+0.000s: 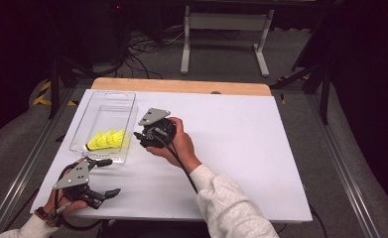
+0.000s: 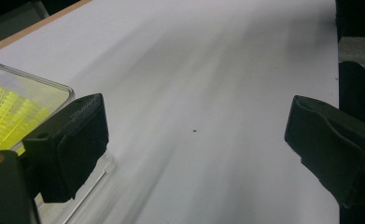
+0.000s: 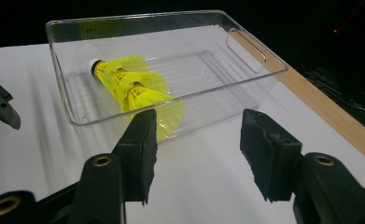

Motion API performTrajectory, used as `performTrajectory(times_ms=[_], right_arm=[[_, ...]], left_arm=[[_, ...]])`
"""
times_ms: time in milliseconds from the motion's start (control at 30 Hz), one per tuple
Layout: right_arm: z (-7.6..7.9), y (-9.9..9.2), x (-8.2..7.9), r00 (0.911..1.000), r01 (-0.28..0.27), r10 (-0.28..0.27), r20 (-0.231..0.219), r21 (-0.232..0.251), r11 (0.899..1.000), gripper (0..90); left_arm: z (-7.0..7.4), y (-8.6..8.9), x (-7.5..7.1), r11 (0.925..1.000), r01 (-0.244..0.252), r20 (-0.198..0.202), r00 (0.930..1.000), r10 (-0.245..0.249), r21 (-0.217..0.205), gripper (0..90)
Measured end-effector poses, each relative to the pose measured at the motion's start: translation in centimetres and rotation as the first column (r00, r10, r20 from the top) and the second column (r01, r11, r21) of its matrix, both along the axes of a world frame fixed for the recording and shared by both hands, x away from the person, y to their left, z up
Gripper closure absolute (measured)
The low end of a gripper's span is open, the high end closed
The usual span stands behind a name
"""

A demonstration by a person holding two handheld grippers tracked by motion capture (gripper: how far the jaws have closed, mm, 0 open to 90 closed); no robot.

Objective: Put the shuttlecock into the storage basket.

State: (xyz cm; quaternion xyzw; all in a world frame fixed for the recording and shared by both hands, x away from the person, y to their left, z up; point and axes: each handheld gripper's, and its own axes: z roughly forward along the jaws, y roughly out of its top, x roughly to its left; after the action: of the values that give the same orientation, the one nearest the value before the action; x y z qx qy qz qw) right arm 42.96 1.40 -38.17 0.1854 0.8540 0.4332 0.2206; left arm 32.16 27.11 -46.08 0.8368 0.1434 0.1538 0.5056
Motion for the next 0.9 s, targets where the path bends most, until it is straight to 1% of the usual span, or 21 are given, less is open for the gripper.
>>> performTrajectory(times_ms=[167, 200, 367, 633, 667, 900], right_arm=[[0.0, -0.5, 0.0, 0.9999, 0.013, -0.013, 0.001, 0.002, 1.000, 45.4], [0.0, -0.7, 0.0, 0.9998, 0.017, -0.017, 0.010, -0.003, 1.000, 45.1], [0.2, -1.4, -0.1, 0.9993, 0.033, -0.033, 0.017, 0.012, 0.999, 44.4], [0.5, -2.4, -0.4, 0.9987, 0.042, -0.042, 0.030, 0.019, 0.999, 43.5], [0.4, -2.5, -0.5, 0.9981, 0.047, -0.048, 0.039, 0.014, 0.999, 42.9], [0.2, -3.2, -0.6, 0.9974, 0.058, -0.059, 0.041, 0.016, 0.998, 41.7]], left_arm=[[0.0, 0.0, 0.0, 1.0000, -0.001, 0.001, 1.0000, 0.001, -0.001, 7.0], [0.0, 0.1, 0.1, 1.0000, -0.001, 0.000, 1.0000, 0.001, -0.002, 7.0], [0.0, 0.1, 0.1, 1.0000, -0.003, 0.002, 1.0000, 0.003, 0.001, 7.1], [0.0, 0.0, 0.1, 1.0000, -0.005, 0.003, 1.0000, 0.005, 0.002, 7.0], [0.0, 0.0, 0.1, 1.0000, -0.005, 0.003, 1.0000, 0.005, 0.004, 7.0], [0.0, 0.0, 0.1, 1.0000, -0.005, 0.001, 1.0000, 0.005, 0.003, 7.0]])
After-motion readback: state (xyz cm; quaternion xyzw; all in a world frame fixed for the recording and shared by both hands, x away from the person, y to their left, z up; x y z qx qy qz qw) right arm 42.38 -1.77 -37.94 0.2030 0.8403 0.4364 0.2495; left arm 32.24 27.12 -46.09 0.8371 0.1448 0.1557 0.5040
